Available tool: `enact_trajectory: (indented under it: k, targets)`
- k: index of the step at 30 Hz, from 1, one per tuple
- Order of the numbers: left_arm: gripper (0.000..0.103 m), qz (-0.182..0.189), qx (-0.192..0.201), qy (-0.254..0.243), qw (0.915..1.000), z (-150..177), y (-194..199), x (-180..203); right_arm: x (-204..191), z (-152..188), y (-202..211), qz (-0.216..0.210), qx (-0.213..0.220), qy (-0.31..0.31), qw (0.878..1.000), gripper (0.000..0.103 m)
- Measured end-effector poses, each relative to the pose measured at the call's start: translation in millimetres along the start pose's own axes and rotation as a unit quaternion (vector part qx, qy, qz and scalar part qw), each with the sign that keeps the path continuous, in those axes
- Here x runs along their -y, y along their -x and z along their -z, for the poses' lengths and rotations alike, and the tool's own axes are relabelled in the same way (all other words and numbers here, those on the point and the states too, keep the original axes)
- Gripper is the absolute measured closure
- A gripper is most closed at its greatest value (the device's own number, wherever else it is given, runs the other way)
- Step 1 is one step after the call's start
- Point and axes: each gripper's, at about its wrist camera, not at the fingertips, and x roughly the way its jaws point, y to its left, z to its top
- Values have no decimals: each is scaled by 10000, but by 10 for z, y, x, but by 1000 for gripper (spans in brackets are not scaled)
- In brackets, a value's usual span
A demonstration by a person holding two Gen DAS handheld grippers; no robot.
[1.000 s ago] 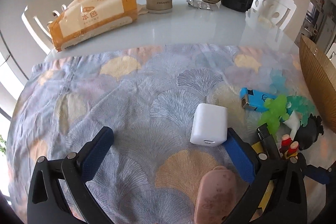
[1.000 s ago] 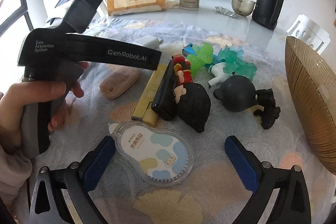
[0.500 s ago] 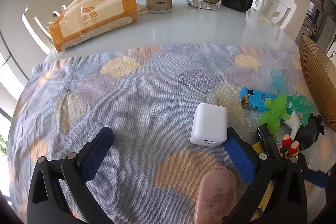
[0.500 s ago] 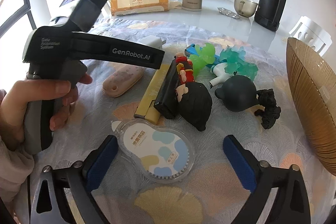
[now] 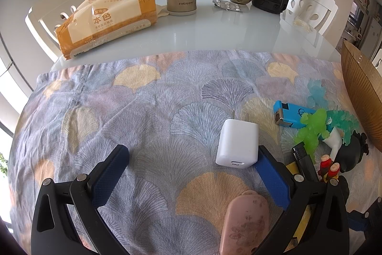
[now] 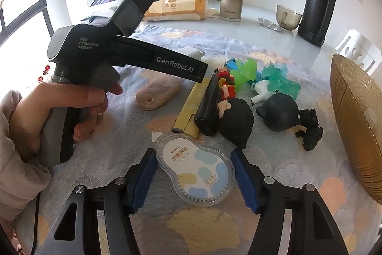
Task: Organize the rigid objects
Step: 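Grasp the white charger with the left gripper while the right gripper grasps the tape dispenser, then carry the charger and tape dispenser into the amber bowl and release both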
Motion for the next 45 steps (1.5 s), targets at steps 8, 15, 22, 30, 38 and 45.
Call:
enact_trajectory:
  k: [8,15,22,30,38,45]
  targets:
    - [18,22,103,-21,9999,-3,66,8,3,7,-3,-31,15,-31,10000,40]
    - [74,343,288,-272,9986,13,163,75,-19,-3,7,-331,93,-98,9994,40]
    - [77,840,383,413,9949,27,198,-191,-33,-25,74,-557,333,-112,9978,40]
    - [78,862,639,588,9925,60,299,-248,-61,-40,219,-395,766,15,9963,40]
    - [77,717,661,433,9943,45,296,-170,237,-73,391,-399,1133,-435,9918,40]
    - [77,697,355,456,9959,17,160,-165,347,-70,451,-403,1220,-667,9895,40]
